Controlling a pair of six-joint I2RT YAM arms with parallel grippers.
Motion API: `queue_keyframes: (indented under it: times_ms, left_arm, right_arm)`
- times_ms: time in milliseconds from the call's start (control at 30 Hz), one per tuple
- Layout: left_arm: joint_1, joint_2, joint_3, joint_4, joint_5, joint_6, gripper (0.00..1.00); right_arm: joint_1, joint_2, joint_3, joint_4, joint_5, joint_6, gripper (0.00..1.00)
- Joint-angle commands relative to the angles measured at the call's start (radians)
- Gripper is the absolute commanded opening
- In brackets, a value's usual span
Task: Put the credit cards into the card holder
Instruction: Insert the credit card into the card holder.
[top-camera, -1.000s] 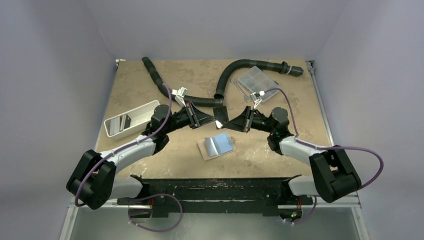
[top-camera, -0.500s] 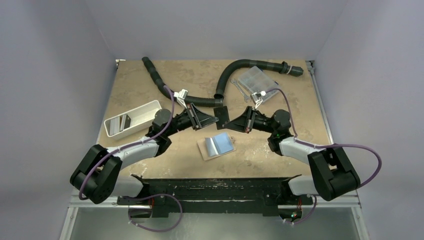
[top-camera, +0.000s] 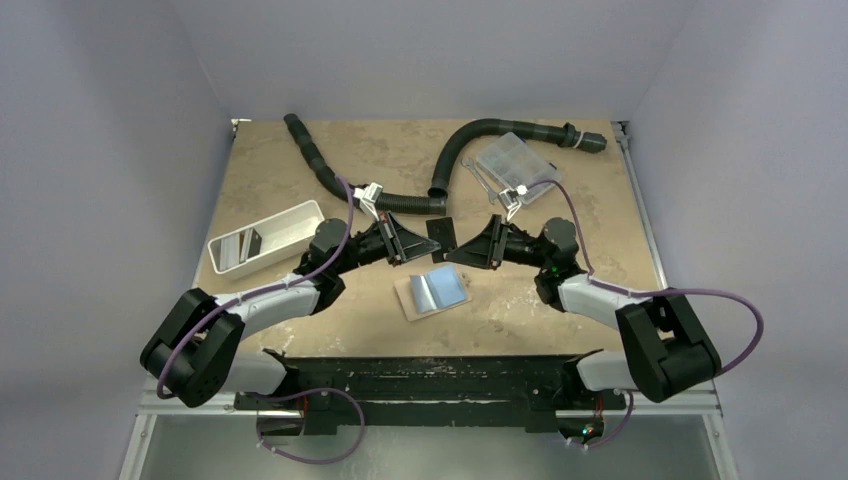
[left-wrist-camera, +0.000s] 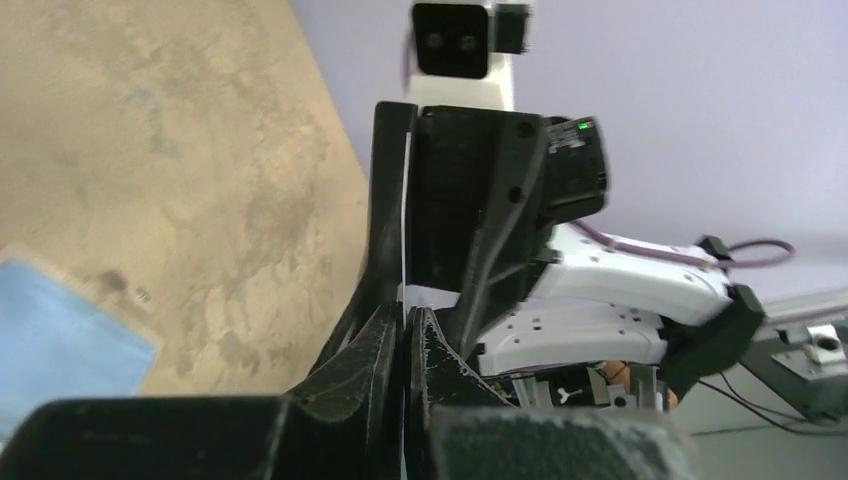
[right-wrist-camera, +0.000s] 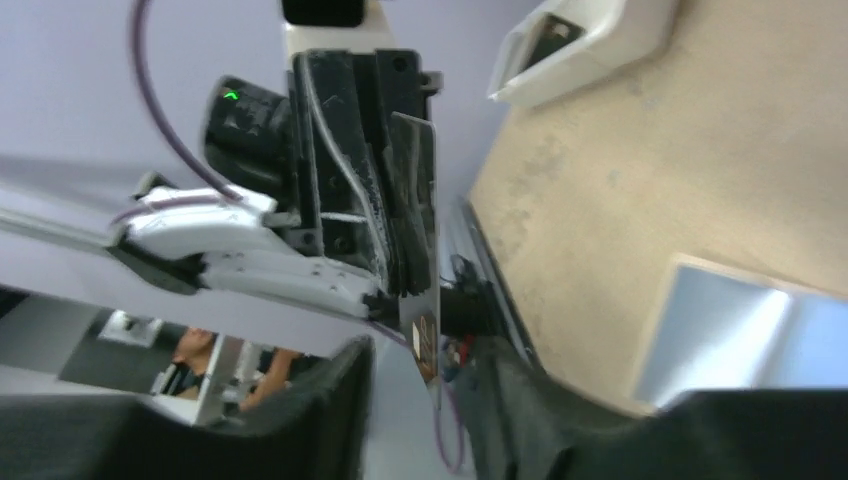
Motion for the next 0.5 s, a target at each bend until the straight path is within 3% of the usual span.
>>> queue_keyframes:
  times_ms: [0,67,167,233,267,433,467]
  left_arm:
    - [-0.005,-0.002,0.047,-0.336,-0.048,0.140,0.00]
    - [-0.006,-0.025,0.027,-0.448,-0.081,0.153,0.00]
    - [-0.006,-0.020,-0.002,-0.541,-0.071,0.164,0.00]
    - [-0.006,0.007,-0.006,-0.575,-0.035,0.175,0.00]
    - [-0.006,0.017,-0.007,-0.585,-0.024,0.184,0.00]
    - [0.009,0.067,-0.001,-0.610,0.033,0.208,0.00]
    - [0.013,0.079,0.003,-0.620,0.039,0.213,0.00]
  right_arm:
    - [-0.001,-0.095,0.142,-0.777,0.209,-0.551,0.62]
    - [0.012,-0.095,0.222,-1.035,0.298,-0.727,0.66]
    - [0.015,-0.070,0.246,-1.099,0.316,-0.805,0.66]
    - [0.037,-0.011,0.269,-1.101,0.272,-0.837,0.60]
    - [0.054,0.026,0.282,-1.123,0.249,-0.851,0.54]
    - [0.105,0.140,0.305,-1.116,0.273,-0.878,0.05]
    - [0.105,0.150,0.302,-1.110,0.287,-0.878,0.00]
